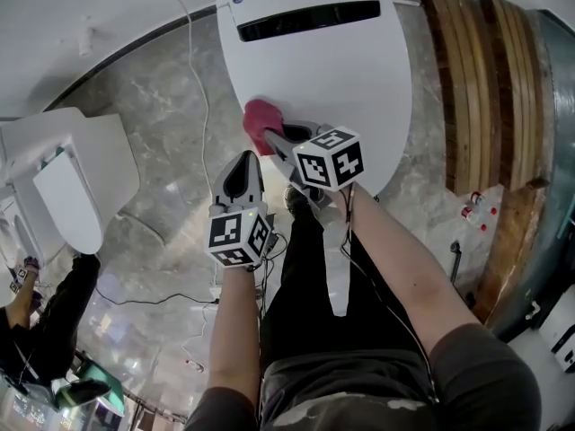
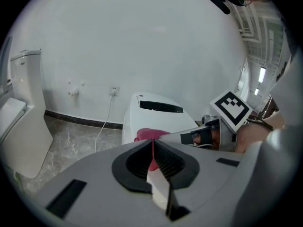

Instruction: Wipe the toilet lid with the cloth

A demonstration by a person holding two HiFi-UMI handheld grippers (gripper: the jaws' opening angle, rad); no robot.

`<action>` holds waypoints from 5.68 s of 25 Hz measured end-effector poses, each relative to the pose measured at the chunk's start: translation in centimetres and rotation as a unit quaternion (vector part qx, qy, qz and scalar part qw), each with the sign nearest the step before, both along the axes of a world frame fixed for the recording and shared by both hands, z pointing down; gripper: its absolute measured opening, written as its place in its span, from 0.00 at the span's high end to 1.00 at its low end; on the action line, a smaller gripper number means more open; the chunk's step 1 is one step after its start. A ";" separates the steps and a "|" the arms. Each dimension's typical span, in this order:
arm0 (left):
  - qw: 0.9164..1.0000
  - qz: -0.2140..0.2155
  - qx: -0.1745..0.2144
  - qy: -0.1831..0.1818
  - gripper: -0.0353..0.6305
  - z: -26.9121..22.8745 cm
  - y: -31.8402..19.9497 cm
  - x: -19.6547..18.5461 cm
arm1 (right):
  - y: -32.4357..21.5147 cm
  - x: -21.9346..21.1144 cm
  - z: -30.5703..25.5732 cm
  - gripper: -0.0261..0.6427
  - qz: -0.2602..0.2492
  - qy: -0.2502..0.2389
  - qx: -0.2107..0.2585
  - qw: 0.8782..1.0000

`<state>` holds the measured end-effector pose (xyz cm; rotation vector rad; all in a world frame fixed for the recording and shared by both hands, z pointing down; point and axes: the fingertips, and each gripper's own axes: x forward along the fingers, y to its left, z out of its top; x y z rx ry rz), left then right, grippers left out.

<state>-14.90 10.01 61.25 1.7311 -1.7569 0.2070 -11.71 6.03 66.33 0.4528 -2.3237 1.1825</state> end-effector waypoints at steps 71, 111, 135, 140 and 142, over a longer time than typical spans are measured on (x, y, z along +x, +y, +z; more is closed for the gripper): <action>0.997 0.069 -0.022 0.013 0.92 2.2 6.9 16.2 | 8.0 26.9 5.0 0.89 0.152 0.078 -0.039 0.985; 0.995 0.039 0.088 -0.015 0.92 -20.6 6.0 19.8 | 4.2 33.5 -19.7 0.89 0.177 -0.039 0.048 0.982; 0.969 0.185 0.164 0.003 0.92 -27.9 19.7 3.0 | 22.3 21.5 -30.8 0.89 0.326 -0.050 0.147 0.933; 0.960 0.221 0.172 0.013 0.92 -29.2 20.6 6.4 | 24.5 23.8 -33.1 0.89 0.342 -0.050 0.166 0.924; 0.955 0.237 0.180 0.015 0.92 -29.9 21.0 8.2 | 25.3 24.7 -33.6 0.89 0.350 -0.058 0.169 0.920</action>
